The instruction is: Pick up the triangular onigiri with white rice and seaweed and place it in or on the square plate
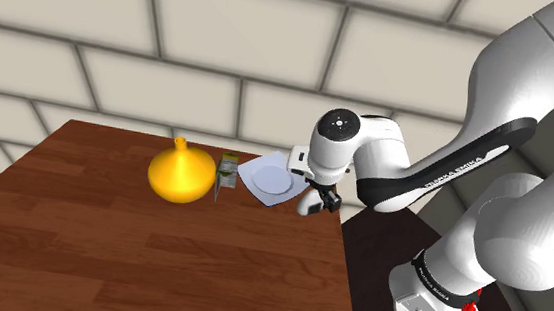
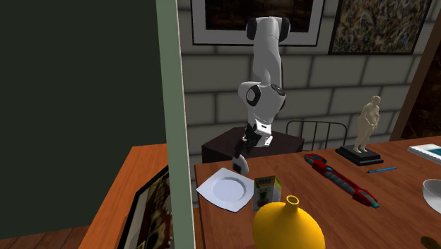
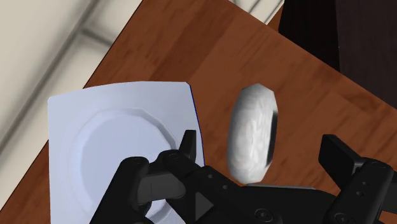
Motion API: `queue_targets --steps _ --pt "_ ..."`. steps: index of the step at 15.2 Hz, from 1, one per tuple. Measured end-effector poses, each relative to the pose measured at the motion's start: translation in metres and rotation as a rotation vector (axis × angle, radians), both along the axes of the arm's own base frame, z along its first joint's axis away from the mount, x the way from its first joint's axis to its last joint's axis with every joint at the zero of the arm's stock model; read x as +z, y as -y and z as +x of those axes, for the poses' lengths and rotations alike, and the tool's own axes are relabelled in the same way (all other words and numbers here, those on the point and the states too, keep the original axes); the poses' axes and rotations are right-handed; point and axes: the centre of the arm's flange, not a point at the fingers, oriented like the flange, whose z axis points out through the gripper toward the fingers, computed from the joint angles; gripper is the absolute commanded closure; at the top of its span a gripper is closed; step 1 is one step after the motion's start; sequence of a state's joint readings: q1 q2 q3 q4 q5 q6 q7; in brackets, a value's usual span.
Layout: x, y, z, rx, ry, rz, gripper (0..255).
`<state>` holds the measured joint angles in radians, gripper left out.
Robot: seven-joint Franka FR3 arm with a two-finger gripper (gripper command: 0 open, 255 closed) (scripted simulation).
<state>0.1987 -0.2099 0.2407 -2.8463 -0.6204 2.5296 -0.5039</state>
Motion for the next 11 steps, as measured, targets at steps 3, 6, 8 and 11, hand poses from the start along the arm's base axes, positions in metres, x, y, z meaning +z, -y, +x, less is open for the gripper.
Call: queue_targets --steps 3,6,8,11 --pt "0.0 0.0 0.0 0.0 0.0 0.0 255" --pt "0.0002 -0.0002 0.0002 0.0 0.001 0.0 255" --pt "0.0002 -0.0002 0.0002 0.0 0.001 0.0 255" --pt "0.0003 -0.0003 0.0001 0.001 0.001 0.001 255"
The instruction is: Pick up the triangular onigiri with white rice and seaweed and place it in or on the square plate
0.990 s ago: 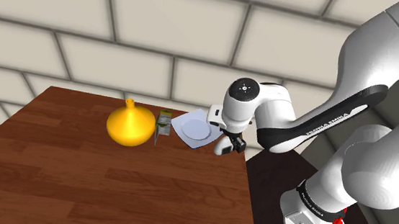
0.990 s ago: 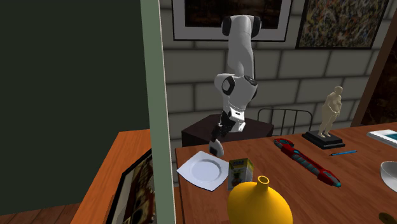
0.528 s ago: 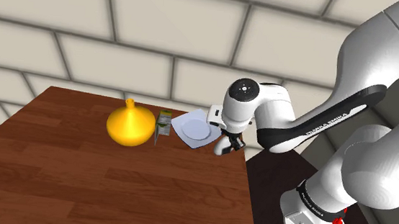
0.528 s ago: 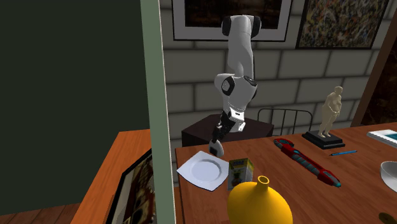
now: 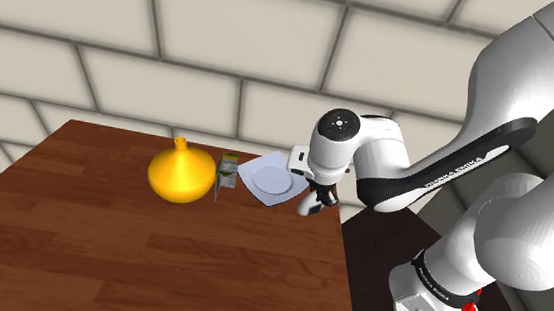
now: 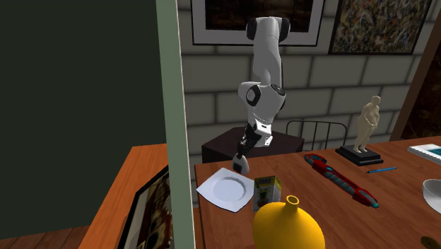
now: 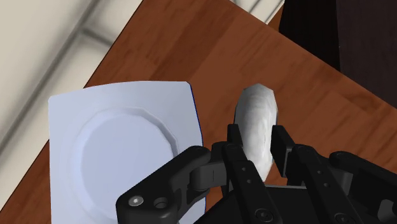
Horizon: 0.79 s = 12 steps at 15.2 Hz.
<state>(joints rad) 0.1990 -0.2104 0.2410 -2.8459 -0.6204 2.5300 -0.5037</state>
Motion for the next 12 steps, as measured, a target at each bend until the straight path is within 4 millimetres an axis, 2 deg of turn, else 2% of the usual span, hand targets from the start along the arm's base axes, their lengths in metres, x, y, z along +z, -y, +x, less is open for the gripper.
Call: queue_targets --steps 4,12 --pt "0.011 0.0 0.0 0.0 -0.001 -0.001 255" --pt "0.052 0.001 0.0 -0.001 0.0 -0.001 255"
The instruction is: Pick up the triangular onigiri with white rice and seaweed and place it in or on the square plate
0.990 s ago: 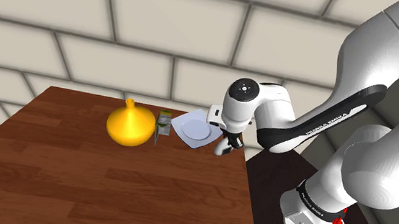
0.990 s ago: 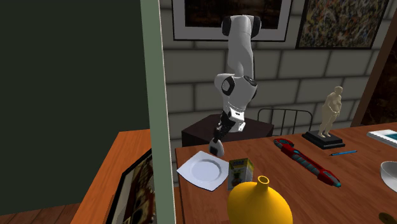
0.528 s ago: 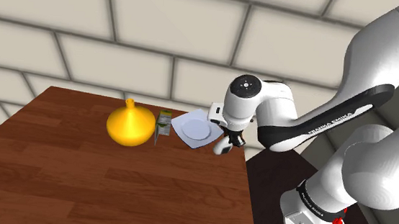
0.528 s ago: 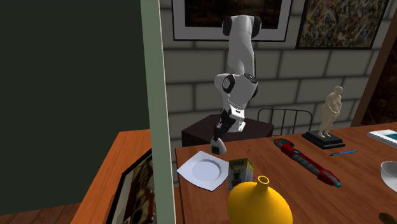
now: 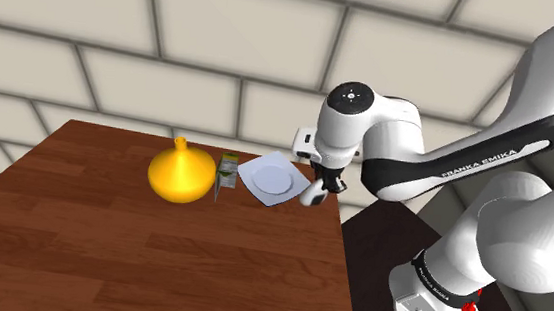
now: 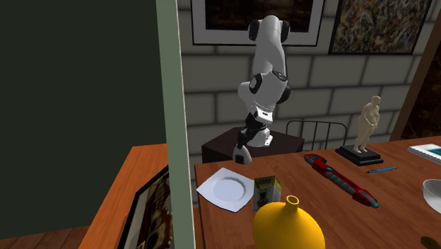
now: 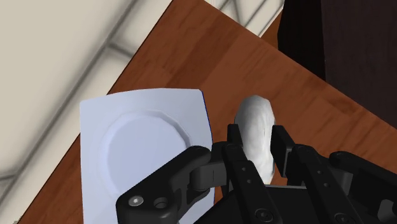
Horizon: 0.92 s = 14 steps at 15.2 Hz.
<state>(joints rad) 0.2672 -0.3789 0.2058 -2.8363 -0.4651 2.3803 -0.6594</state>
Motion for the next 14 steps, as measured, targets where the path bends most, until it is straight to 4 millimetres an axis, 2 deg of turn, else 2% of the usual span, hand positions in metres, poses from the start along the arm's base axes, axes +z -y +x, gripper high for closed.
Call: queue_targets --steps 8,9,14 --pt "0.04 -0.001 -0.001 0.0 0.0 0.0 255" --pt "0.043 -0.003 0.005 0.0 0.0 0.0 255" --pt "0.061 -0.015 0.059 0.0 -0.001 0.0 255"
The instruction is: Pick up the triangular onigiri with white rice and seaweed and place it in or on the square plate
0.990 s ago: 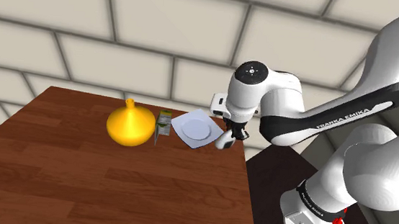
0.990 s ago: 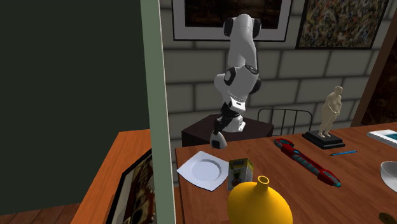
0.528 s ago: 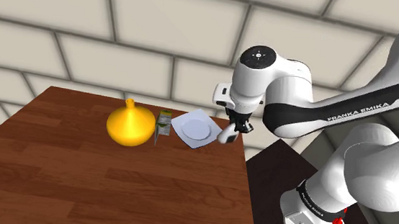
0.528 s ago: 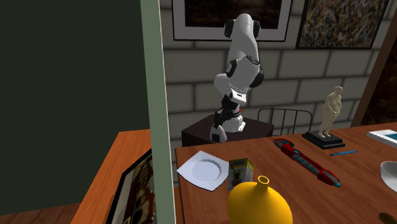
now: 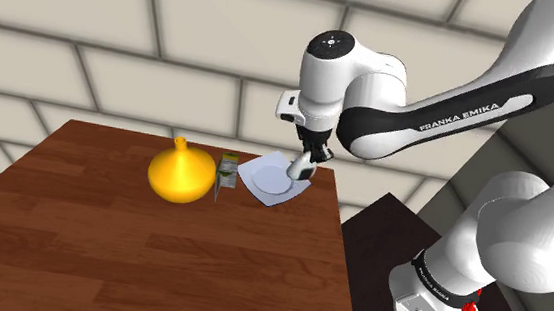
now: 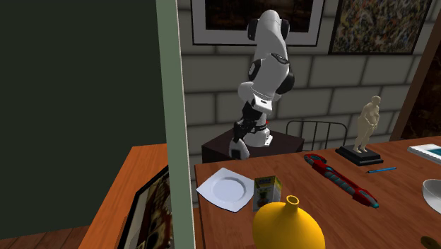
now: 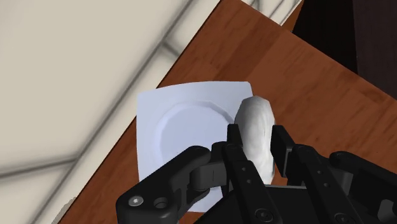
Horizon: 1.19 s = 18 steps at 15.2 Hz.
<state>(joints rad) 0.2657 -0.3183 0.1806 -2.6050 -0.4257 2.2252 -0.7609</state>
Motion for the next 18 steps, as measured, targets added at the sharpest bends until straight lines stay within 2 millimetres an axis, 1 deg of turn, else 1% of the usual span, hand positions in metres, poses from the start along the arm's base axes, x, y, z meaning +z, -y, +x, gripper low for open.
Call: queue_targets --steps 2,4,6,7,10,18 --pt "0.005 -0.01 0.028 0.0 0.0 0.0 255" --pt "0.01 -0.013 0.05 0.0 0.0 0.0 255" --pt "0.018 -0.023 0.077 0.0 0.0 0.0 255" --pt "0.018 -0.025 0.089 0.0 0.0 0.0 255" --pt "0.006 -0.028 0.096 0.0 0.0 0.0 255" --pt "-0.035 -0.027 0.097 0.0 0.0 0.0 255"
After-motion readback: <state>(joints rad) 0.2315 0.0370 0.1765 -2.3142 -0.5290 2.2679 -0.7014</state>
